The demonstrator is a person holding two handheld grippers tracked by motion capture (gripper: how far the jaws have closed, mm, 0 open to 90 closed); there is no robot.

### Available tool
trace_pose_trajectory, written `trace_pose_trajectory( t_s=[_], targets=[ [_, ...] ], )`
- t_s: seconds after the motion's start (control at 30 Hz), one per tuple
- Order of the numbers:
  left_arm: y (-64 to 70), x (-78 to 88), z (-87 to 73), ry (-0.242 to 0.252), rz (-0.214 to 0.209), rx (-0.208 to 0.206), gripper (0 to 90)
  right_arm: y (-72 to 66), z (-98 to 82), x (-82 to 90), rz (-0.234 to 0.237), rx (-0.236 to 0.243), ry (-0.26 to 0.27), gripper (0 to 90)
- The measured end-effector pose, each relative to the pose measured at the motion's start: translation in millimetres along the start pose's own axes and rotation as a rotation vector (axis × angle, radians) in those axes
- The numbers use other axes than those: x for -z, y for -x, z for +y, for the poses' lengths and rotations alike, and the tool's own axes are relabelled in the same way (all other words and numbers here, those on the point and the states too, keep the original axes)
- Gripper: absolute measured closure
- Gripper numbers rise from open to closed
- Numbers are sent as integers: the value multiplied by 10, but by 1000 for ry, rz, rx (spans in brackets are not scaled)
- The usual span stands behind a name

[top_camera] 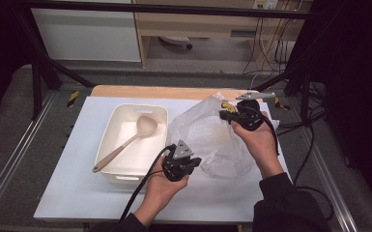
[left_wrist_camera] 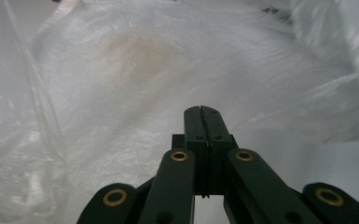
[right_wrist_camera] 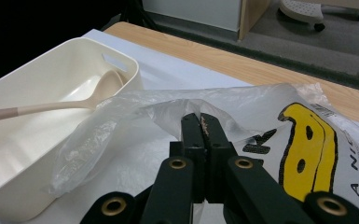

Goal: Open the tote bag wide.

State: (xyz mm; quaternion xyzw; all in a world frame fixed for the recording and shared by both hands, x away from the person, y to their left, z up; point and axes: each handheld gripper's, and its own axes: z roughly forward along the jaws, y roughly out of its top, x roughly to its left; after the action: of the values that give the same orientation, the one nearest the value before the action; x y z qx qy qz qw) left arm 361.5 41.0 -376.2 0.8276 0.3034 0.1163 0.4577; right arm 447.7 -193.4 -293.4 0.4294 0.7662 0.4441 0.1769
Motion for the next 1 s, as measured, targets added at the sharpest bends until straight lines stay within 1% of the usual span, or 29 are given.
trace_pose_trajectory(
  t_s=[0.1, 0.13, 0.2, 0.27, 0.33, 0.43, 0.53, 0.6, 0.67, 0.8, 0.87, 0.93, 1.0],
  targets=[
    [-40, 51, 44, 5, -5, 6, 900, -7, -27, -14, 12, -3, 0, 900],
    [-51, 62, 58, 6, -7, 7, 900, -3, -39, -24, 18, 3, 0, 900],
    [-69, 80, 86, 7, -3, 8, 900, -5, -70, -45, 23, 1, -3, 900],
    [-93, 92, 109, 10, 4, 9, 900, -7, -104, -77, 38, -6, -2, 900],
    [-119, 106, 126, 17, 4, 23, 900, -16, -140, -112, 50, -9, -5, 900],
    [-161, 151, 146, 29, 11, 27, 900, -28, -200, -168, 61, -10, -9, 900],
    [-207, 211, 163, 36, 40, 26, 813, -38, -256, -224, 67, -10, -20, 900],
    [-243, 247, 175, 32, 56, 31, 739, -43, -273, -252, 64, 0, -35, 900],
    [-279, 285, 180, 32, 73, 33, 704, -40, -297, -262, 62, -5, -35, 900],
    [-342, 348, 194, 38, 110, 52, 557, -21, -338, -280, 59, -10, -40, 900],
    [-370, 372, 205, 55, 124, 53, 472, -12, -349, -279, 61, -11, -39, 900],
    [-397, 390, 213, 95, 131, 60, 371, -13, -357, -284, 67, -19, -37, 900],
    [-418, 411, 218, 115, 160, 57, 295, -18, -369, -296, 82, -23, -36, 900]
  ],
)
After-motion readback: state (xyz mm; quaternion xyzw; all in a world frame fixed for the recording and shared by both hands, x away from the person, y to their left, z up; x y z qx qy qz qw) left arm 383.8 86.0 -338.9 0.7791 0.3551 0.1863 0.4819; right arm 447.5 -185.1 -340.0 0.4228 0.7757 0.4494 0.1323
